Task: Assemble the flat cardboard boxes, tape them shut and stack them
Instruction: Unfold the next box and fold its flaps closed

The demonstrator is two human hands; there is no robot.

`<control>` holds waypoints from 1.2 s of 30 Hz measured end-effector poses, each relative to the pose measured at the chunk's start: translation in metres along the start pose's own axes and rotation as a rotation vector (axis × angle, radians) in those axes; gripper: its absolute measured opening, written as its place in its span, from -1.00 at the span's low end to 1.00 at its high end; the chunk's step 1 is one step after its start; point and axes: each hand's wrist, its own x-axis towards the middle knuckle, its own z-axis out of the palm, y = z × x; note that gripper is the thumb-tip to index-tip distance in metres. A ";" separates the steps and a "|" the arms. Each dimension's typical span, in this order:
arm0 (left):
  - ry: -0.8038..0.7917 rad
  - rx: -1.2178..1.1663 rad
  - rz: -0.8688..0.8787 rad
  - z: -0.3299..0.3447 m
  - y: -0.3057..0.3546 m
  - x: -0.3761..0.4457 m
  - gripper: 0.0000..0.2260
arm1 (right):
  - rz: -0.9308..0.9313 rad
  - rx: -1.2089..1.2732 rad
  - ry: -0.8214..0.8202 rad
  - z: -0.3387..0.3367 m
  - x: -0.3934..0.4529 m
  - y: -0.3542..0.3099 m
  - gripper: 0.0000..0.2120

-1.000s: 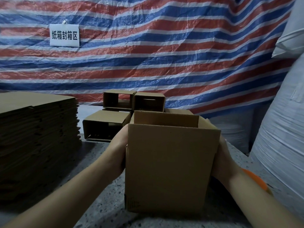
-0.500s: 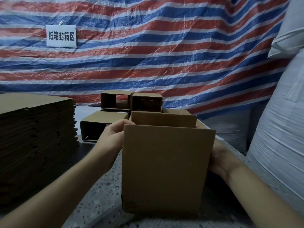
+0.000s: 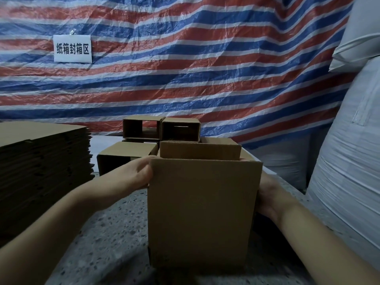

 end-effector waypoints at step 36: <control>0.308 -0.139 0.036 0.020 0.003 0.007 -0.80 | -0.126 -0.040 0.002 -0.005 -0.005 -0.004 -0.74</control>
